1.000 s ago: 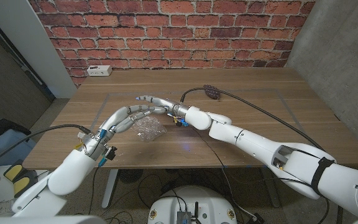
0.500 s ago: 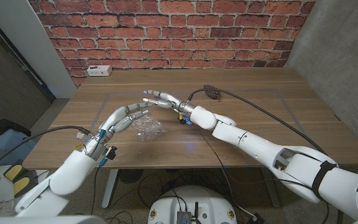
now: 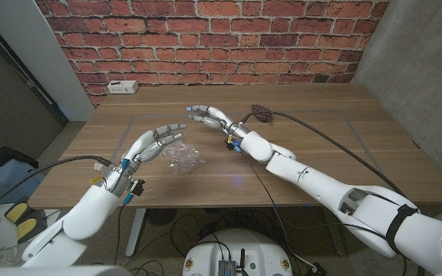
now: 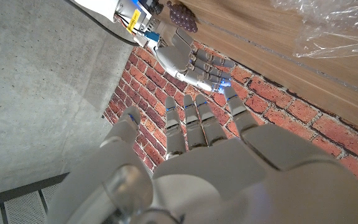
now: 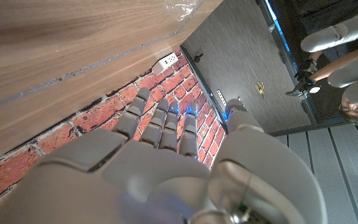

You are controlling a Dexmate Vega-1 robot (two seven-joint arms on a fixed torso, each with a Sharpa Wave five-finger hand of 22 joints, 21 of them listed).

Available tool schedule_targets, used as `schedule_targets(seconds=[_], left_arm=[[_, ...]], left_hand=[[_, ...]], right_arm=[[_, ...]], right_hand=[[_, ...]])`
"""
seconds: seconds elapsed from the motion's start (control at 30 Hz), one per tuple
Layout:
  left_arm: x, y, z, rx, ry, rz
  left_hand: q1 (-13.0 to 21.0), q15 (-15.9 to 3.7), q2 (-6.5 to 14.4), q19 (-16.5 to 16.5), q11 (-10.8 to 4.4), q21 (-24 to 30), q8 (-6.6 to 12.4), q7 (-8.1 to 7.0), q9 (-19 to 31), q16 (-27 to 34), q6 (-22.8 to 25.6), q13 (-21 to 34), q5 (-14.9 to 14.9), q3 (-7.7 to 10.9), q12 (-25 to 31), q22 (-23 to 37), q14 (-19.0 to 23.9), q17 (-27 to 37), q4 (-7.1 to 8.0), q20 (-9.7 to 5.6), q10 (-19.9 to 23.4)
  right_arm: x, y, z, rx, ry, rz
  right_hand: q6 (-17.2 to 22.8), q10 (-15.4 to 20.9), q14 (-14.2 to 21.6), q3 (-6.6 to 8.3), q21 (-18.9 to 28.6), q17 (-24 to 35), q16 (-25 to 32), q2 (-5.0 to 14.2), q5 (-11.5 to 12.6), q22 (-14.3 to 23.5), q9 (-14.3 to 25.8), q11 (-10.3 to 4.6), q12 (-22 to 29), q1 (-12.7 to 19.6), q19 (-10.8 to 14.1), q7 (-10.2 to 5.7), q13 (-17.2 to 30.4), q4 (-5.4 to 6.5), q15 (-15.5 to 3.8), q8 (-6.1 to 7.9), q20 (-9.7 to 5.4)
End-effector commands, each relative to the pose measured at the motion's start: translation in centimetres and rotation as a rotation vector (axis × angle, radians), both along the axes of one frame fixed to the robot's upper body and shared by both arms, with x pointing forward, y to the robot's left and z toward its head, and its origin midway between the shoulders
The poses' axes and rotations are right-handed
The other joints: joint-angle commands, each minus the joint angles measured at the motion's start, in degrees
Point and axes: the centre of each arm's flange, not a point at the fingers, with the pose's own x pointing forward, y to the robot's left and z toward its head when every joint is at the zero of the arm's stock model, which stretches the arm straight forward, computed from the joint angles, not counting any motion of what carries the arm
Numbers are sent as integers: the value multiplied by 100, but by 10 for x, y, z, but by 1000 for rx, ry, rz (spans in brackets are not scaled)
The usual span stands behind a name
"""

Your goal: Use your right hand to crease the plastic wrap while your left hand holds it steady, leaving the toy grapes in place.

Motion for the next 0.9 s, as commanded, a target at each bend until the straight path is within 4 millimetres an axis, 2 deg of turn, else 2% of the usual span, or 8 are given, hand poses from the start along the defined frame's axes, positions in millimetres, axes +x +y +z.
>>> schedule_targets(seconds=[0.03,0.13,0.27,0.63,0.9], left_arm=[[5,1,1,-21,7,-9],[7,1,1,-32,6,-18],[11,2,2,-55,6,-29],[16,6,1,-125,-17,-45],[27,9,6,-165,-22,-61]], left_hand=[[-29,31,18,-31,7,-3,58,45,15,69,35,15,-4,28,63,21,68,19,25,30,55],[-25,26,27,-19,10,2,68,74,16,81,49,17,0,35,90,24,93,20,22,32,101],[-14,15,46,8,1,13,81,97,17,96,71,19,7,51,117,26,130,21,16,24,148],[20,20,87,43,6,28,90,105,18,106,85,22,23,90,145,31,162,20,0,25,192],[32,-29,112,83,21,46,98,110,19,123,107,25,30,112,164,35,218,22,-1,14,228]], right_arm=[[-1,-21,4,148,-31,-8],[-1,-27,6,176,-29,-10],[-1,-35,7,205,-20,-11],[-3,-56,7,294,-17,-29],[-7,-70,7,359,-16,-62]], right_hand=[[495,525,791,294,230,238,260,-58,73,60,151,37,378,66,492,81,218,-63,-67,335,25],[696,764,1029,436,301,309,315,-77,126,77,200,72,523,129,615,129,284,-96,-85,471,17],[884,862,1222,525,376,377,357,-118,160,91,243,84,602,127,742,182,336,-91,-64,596,96],[995,907,1275,593,382,438,341,-167,177,98,277,114,645,102,701,204,376,-82,-54,688,155],[1046,967,1338,638,392,475,340,-197,186,101,298,134,682,82,691,228,398,-78,-66,740,175]])
